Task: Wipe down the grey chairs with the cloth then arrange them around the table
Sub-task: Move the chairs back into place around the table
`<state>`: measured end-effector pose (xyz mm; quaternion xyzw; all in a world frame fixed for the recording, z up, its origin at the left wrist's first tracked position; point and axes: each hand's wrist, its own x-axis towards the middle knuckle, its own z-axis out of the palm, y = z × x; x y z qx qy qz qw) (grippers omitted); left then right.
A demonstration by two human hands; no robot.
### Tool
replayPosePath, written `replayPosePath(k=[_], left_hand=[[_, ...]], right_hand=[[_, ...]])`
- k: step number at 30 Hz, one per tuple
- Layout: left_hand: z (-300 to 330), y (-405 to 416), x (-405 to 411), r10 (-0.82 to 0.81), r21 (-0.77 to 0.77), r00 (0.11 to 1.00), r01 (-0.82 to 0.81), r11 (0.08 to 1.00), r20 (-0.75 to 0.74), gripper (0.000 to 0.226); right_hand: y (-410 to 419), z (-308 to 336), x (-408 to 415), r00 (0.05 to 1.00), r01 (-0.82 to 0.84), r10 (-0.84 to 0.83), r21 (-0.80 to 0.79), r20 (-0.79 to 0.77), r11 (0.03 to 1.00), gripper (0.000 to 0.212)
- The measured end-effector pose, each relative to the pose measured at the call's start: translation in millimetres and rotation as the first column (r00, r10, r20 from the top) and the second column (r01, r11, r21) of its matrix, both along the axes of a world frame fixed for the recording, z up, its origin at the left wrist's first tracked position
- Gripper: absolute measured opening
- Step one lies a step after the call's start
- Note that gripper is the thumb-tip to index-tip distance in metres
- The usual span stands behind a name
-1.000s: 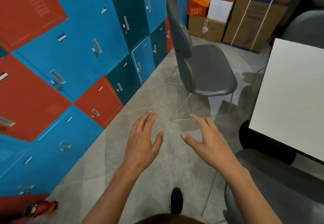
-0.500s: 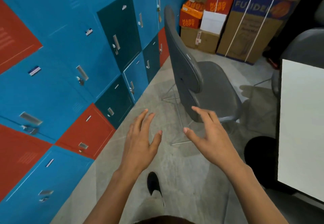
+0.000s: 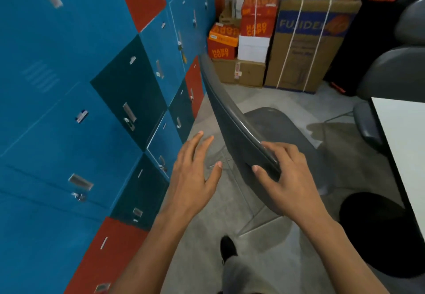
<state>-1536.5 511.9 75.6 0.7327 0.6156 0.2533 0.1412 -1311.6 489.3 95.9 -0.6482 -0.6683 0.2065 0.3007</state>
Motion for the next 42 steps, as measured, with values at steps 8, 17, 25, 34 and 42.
replayPosePath(k=[8,17,25,34,42], left_hand=[[3.7,162.3,-15.2,-0.114,-0.018,0.993,0.114,0.993,-0.025,0.060],[-6.0,300.3,-22.5,-0.211,-0.045,0.977,0.212,0.976,0.040,0.053],[-20.6,390.4,-13.2,-0.502,0.133,0.856,0.516,0.846,-0.121,0.056],[-27.1,424.8,-16.9,-0.723,0.189,0.667,0.744,0.640,-0.180,0.052],[-17.0,425.6,-14.6,-0.758,0.238,0.616,0.786,0.571,-0.215,0.041]], right_hand=[[127.0,0.9,-19.8,1.000,0.025,-0.024,-0.149,0.008,0.989,0.071],[206.2,12.6,-41.1,0.994,-0.006,0.046,-0.382,0.096,0.924,0.084],[226.7,16.9,-78.4,0.956,0.246,-0.110,-0.531,0.273,0.811,0.091],[245.2,20.8,-133.2,0.781,0.624,-0.440,-0.516,0.444,0.586,0.090],[233.5,3.7,-134.3,0.658,0.747,-0.472,-0.431,0.587,0.506,0.086]])
